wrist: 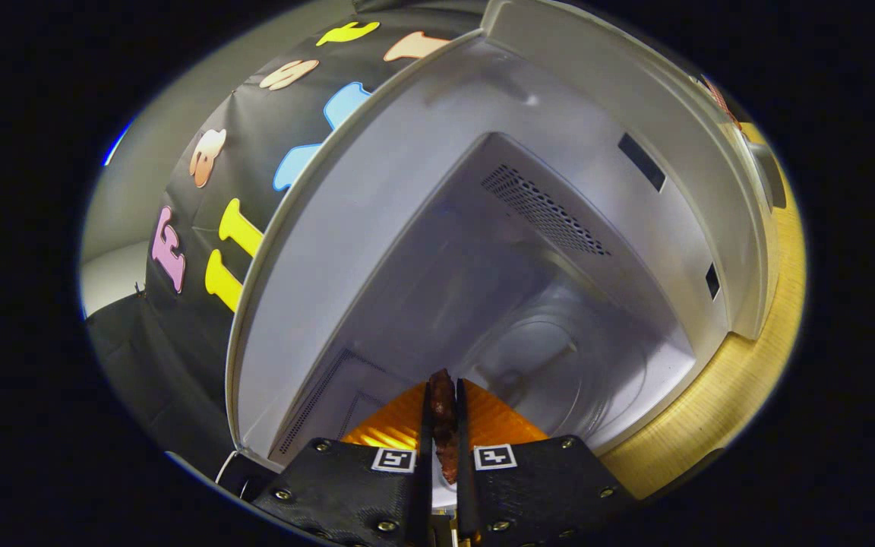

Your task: Open the microwave, put the food inside, and close the microwave door.

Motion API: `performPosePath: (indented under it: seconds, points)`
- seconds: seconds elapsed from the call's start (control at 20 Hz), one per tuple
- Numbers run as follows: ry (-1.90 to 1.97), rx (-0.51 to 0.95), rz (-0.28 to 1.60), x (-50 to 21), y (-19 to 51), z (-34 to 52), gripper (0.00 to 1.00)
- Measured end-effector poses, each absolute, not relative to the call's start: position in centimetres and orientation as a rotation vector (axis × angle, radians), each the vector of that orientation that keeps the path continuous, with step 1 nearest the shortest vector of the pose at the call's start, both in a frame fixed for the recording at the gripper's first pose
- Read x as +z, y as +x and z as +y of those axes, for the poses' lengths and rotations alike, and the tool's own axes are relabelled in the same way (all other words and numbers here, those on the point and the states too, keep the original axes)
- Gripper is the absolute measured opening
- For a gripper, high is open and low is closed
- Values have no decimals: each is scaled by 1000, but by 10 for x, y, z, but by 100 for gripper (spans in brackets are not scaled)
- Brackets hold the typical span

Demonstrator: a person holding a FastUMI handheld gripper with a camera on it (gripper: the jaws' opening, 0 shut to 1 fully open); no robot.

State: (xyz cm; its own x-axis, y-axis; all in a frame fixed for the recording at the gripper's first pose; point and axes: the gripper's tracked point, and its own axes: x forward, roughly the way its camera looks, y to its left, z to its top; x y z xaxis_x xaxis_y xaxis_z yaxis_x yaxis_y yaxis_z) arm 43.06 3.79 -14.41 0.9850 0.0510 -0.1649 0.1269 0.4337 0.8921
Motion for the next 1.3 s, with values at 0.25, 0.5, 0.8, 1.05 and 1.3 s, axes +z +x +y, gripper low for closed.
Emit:
performPosePath:
  seconds: [0.25, 0.5, 0.8, 1.05, 1.3]
  points:
    - [1121, -88, 187, -159, 440, 47, 13]
    - [1101, -96, 169, -157, 448, 57, 13]
    - [1024, -165, 160, -162, 451, 51, 22]
    - [919, -198, 191, -167, 443, 44, 65]
    - [828, -218, 186, -165, 433, 37, 67]
